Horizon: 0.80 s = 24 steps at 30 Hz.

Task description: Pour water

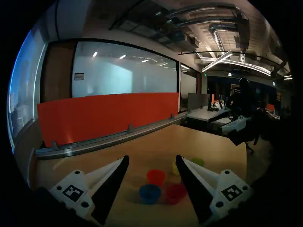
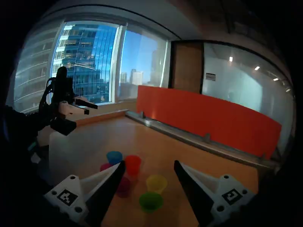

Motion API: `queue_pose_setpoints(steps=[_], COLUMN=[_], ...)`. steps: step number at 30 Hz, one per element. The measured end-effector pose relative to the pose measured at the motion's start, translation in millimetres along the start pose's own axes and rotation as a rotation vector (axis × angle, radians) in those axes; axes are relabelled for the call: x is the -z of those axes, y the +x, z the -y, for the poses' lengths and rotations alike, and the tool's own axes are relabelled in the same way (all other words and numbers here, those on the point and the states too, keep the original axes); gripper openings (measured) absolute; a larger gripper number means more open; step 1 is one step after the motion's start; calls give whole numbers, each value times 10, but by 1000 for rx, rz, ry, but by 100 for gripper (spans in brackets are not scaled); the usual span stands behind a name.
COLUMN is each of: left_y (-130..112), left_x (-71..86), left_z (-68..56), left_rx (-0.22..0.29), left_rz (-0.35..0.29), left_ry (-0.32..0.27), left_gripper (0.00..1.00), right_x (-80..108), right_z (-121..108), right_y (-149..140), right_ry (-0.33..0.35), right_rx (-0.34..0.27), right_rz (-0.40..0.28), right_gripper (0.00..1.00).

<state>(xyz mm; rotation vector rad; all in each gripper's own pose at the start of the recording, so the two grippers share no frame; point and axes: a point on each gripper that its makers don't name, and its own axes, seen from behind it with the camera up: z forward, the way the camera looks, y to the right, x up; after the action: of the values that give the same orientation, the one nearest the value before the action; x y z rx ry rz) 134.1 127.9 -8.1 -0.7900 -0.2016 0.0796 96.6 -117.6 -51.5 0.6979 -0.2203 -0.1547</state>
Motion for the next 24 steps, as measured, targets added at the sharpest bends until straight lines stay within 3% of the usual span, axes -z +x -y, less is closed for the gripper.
queue_pose_setpoints(steps=[24], left_y=[-712], left_x=[-94], left_z=[-58], left_rx=[-2], left_rz=[115], left_ry=[-21], left_gripper=[92], right_x=[-59], right_z=[84], right_y=[-564], right_ry=[22], right_rx=[7], right_rz=[111], right_gripper=[99])
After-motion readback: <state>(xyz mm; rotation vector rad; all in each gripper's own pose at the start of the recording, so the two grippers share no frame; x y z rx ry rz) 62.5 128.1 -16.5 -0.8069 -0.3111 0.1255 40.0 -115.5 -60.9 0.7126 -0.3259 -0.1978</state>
